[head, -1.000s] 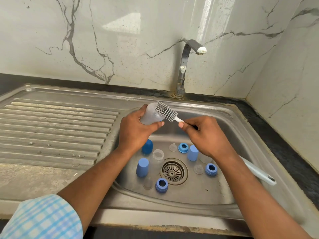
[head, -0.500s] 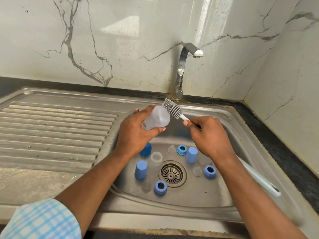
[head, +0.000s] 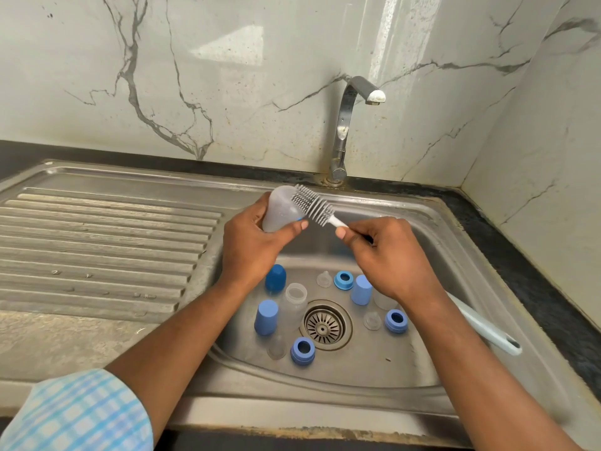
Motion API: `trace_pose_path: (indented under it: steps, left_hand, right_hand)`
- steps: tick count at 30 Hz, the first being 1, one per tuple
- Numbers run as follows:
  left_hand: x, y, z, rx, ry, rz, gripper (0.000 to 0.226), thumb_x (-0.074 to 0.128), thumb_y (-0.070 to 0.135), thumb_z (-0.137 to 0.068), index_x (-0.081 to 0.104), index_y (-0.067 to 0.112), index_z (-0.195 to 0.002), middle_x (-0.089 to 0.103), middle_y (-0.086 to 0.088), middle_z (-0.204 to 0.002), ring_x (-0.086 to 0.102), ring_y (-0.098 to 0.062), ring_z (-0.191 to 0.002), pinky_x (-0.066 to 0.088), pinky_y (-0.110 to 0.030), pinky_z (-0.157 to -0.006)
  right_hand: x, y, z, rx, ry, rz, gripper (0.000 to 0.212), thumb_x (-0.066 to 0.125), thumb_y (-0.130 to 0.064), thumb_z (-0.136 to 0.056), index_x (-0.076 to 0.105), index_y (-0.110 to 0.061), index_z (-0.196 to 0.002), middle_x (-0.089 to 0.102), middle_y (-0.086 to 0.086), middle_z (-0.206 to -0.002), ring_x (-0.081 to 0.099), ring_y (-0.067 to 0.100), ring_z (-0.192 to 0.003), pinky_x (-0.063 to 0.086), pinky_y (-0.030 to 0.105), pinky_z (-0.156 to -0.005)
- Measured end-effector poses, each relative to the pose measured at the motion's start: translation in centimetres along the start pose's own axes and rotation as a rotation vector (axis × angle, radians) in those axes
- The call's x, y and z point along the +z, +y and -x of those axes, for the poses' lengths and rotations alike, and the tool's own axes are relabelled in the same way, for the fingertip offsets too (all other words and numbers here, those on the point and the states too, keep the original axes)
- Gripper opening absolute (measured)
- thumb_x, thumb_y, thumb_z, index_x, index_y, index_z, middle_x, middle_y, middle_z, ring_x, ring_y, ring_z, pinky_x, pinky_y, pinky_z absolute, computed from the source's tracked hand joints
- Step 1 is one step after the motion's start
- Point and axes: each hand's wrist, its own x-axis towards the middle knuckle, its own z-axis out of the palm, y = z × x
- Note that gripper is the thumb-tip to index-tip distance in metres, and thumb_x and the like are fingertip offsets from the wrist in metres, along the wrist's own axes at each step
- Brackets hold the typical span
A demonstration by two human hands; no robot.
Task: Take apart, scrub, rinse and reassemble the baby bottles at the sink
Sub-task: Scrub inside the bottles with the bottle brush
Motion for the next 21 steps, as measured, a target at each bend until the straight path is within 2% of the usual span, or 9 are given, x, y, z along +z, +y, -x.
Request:
trace_pose_path:
  steps: [2,4,8,10,12,16,18,21]
  left_hand:
    - [-0.3,0.4,-0.2,-0.054,0.037,0.065,0.040,0.085,0.028,-0.074,0.073,0.027,-0.112,0.075,0.015,-0.093,0.071,-0.003,-0.087,0.055,-0.021,-0.071]
    - [-0.2,0.6,-0.1,-0.084,0.044,0.121,0.034,0.084,0.024,-0.075,0.075,0.024,-0.108,0.076,0.014,-0.091,0.072,-0.004,-0.085,0.054,-0.019,-0.068]
    - [0.4,1.2,0.7,-0.054,-0.048,0.148,0.039,0.087,0.030,-0.073,0.074,0.027,-0.110,0.076,0.011,-0.095,0.072,-0.011,-0.092,0.060,-0.036,-0.080]
    - [0.7,1.6,0.9,-0.030,-0.096,0.168,0.040,0.086,0.026,-0.074,0.073,0.026,-0.113,0.076,0.011,-0.098,0.072,-0.013,-0.095,0.060,-0.036,-0.083]
    - [0.7,1.5,0.8,-0.038,-0.048,0.166,0.037,0.086,0.028,-0.074,0.074,0.026,-0.109,0.076,0.012,-0.095,0.072,-0.011,-0.091,0.060,-0.032,-0.079]
    - [0.0,0.5,-0.1,-0.093,0.069,0.142,0.037,0.086,0.032,-0.073,0.075,0.023,-0.107,0.076,0.010,-0.090,0.070,-0.005,-0.081,0.053,-0.019,-0.067]
    - [-0.2,0.2,-0.3,-0.099,0.071,0.124,0.036,0.086,0.033,-0.073,0.075,0.024,-0.106,0.076,0.010,-0.090,0.070,-0.006,-0.082,0.054,-0.020,-0.067]
    - [0.0,0.4,-0.1,-0.067,0.025,0.098,0.037,0.086,0.034,-0.073,0.074,0.027,-0.107,0.076,0.012,-0.090,0.071,-0.007,-0.085,0.058,-0.027,-0.071]
  right_hand:
    - [0.4,-0.6,0.3,-0.050,-0.024,0.020,0.032,0.058,-0.040,-0.097,0.069,-0.016,-0.078,0.045,-0.002,-0.048,0.036,0.014,-0.045,0.031,0.029,-0.049]
    - [0.6,-0.8,0.4,-0.054,0.025,0.037,0.035,0.057,-0.040,-0.098,0.066,-0.017,-0.072,0.042,-0.003,-0.046,0.035,0.014,-0.044,0.028,0.028,-0.048]
    - [0.2,0.6,-0.4,0.053,0.108,0.070,0.045,0.057,-0.040,-0.098,0.050,-0.021,-0.058,0.042,-0.003,-0.046,0.038,0.015,-0.045,0.027,0.028,-0.047]
    - [0.1,1.3,-0.4,0.086,0.075,0.121,0.041,0.057,-0.040,-0.098,0.057,-0.019,-0.062,0.047,-0.003,-0.047,0.042,0.017,-0.045,0.029,0.028,-0.047]
    - [0.3,1.4,-0.3,0.090,0.055,0.134,0.039,0.056,-0.040,-0.098,0.061,-0.017,-0.067,0.049,-0.002,-0.049,0.043,0.017,-0.045,0.029,0.028,-0.046]
    - [0.3,0.7,-0.4,0.047,0.140,0.062,0.043,0.055,-0.040,-0.098,0.051,-0.026,-0.058,0.044,-0.004,-0.046,0.039,0.016,-0.044,0.027,0.027,-0.048]
    - [0.2,0.5,-0.2,0.008,0.121,0.021,0.042,0.057,-0.039,-0.098,0.054,-0.026,-0.058,0.041,-0.004,-0.045,0.036,0.014,-0.044,0.028,0.028,-0.046]
    - [0.4,0.2,0.1,-0.016,0.063,-0.012,0.039,0.059,-0.038,-0.097,0.064,-0.012,-0.068,0.040,-0.003,-0.046,0.032,0.014,-0.044,0.031,0.031,-0.047]
